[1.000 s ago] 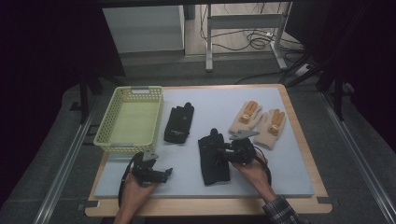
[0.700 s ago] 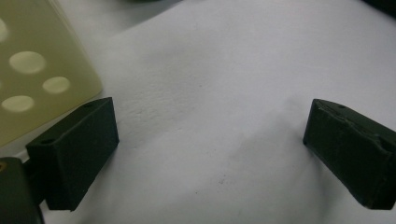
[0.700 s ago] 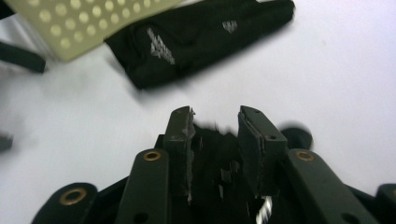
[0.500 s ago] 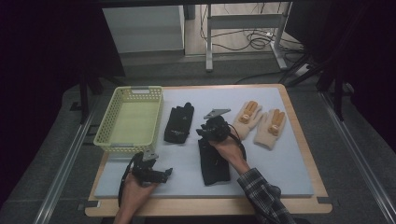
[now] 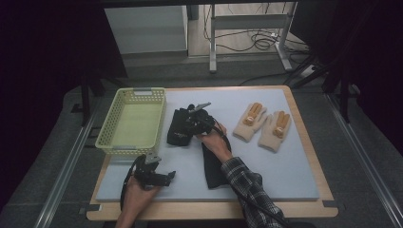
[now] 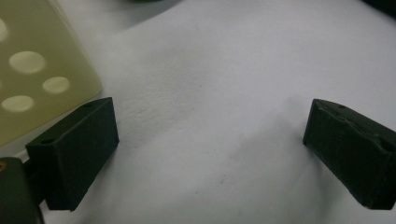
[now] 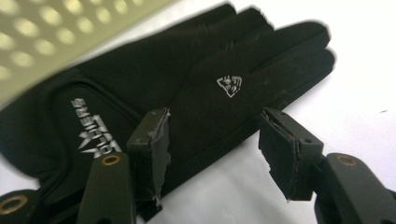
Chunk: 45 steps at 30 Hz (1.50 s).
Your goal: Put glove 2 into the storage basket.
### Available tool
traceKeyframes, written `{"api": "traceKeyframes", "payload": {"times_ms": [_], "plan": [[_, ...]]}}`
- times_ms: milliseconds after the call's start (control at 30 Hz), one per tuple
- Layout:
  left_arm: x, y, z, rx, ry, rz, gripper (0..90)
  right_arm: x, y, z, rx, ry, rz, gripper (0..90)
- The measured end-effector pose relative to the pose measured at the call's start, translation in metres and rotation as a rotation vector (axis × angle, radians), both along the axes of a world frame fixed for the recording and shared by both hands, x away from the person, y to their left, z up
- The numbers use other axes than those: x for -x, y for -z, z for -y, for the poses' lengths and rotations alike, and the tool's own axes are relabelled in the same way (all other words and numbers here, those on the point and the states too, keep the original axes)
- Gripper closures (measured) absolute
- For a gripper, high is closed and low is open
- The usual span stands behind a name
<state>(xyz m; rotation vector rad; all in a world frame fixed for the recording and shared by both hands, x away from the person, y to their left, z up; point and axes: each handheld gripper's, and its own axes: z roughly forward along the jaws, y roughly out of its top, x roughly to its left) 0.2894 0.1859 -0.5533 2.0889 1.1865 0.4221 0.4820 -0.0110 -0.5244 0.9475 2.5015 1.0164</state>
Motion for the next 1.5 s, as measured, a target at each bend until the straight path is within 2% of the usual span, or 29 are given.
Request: {"api": "traceKeyframes", "payload": {"times_ms": [67, 100, 133, 200, 267, 367, 467, 633, 700, 767, 833, 867, 933, 967, 1000, 1033, 1100, 1233, 1267, 1400, 1433, 1467, 1500], "plan": [[0.0, 0.0, 0.0, 0.0, 0.0, 0.0, 3.4, -0.004, 0.007, -0.005, 0.031, -0.004, -0.023, 48.7], [0.0, 0.0, 0.0, 0.0, 0.0, 0.0, 3.4, -0.003, 0.007, -0.004, 0.007, 0.008, -0.043, 52.8], [0.0, 0.0, 0.0, 0.0, 0.0, 0.0, 3.4, -0.003, 0.006, -0.004, 0.007, 0.012, -0.043, 59.8], [0.0, 0.0, 0.0, 0.0, 0.0, 0.0, 3.4, -0.003, 0.004, -0.004, 0.018, 0.018, -0.039, 79.9], [0.0, 0.0, 0.0, 0.0, 0.0, 0.0, 3.4, -0.003, 0.003, -0.002, 0.023, 0.015, -0.04, 85.6], [0.0, 0.0, 0.0, 0.0, 0.0, 0.0, 3.4, 0.0, 0.001, 0.001, 0.016, 0.006, -0.038, 86.7], [0.0, 0.0, 0.0, 0.0, 0.0, 0.0, 3.4, 0.005, -0.005, 0.008, -0.05, -0.012, -0.064, 86.9], [0.0, 0.0, 0.0, -0.003, 0.0, 0.0, 3.4, 0.02, -0.027, 0.023, -0.124, -0.046, -0.078, 86.9], [0.0, 0.0, 0.0, -0.002, 0.0, 0.0, 3.4, 0.024, -0.033, 0.026, -0.135, -0.051, -0.071, 86.9], [0.0, 0.0, 0.0, -0.002, 0.0, 0.0, 3.4, 0.037, -0.05, 0.036, -0.16, -0.066, -0.067, 86.9], [0.0, 0.0, 0.0, -0.002, 0.0, 0.0, 3.4, 0.042, -0.055, 0.04, -0.169, -0.07, -0.065, 86.9], [0.0, 0.0, 0.0, -0.001, 0.001, 0.0, 3.4, 0.052, -0.065, 0.047, -0.176, -0.076, -0.053, 86.9], [0.0, 0.0, 0.0, 0.0, 0.0, 0.0, 3.4, 0.058, -0.069, 0.052, -0.178, -0.076, -0.051, 86.9], [0.0, 0.0, 0.0, 0.0, 0.0, 0.001, 3.4, 0.07, -0.078, 0.062, -0.196, -0.079, -0.048, 86.8], [0.0, 0.0, 0.0, 0.0, 0.0, 0.001, 3.4, 0.07, -0.078, 0.062, -0.196, -0.079, -0.048, 86.8], [0.0, 0.0, 0.0, -0.003, 0.001, 0.001, 3.4, 0.079, -0.083, 0.069, -0.218, -0.083, -0.054, 86.9], [0.0, 0.0, 0.0, -0.003, 0.001, 0.001, 3.4, 0.09, -0.088, 0.077, -0.224, -0.086, -0.054, 86.9], [0.0, 0.0, 0.0, -0.001, -0.002, 0.002, 3.4, 0.106, -0.091, 0.087, -0.225, -0.097, -0.059, 86.8], [0.0, 0.0, 0.0, 0.0, -0.002, 0.002, 3.4, 0.115, -0.091, 0.095, -0.218, -0.096, -0.067, 86.8], [0.0, 0.0, 0.0, 0.0, -0.002, 0.002, 3.4, 0.123, -0.085, 0.107, -0.224, -0.085, -0.087, 86.8], [0.0, 0.0, 0.0, -0.005, 0.002, 0.0, 3.4, 0.126, -0.078, 0.113, -0.219, -0.075, -0.101, 86.8], [0.0, 0.0, 0.0, -0.005, 0.002, 0.0, 3.4, 0.126, -0.078, 0.113, -0.219, -0.075, -0.101, 86.8], [0.0, 0.0, 0.0, -0.006, 0.002, 0.001, 3.4, 0.127, -0.071, 0.12, -0.209, -0.061, -0.109, 86.8]]}}
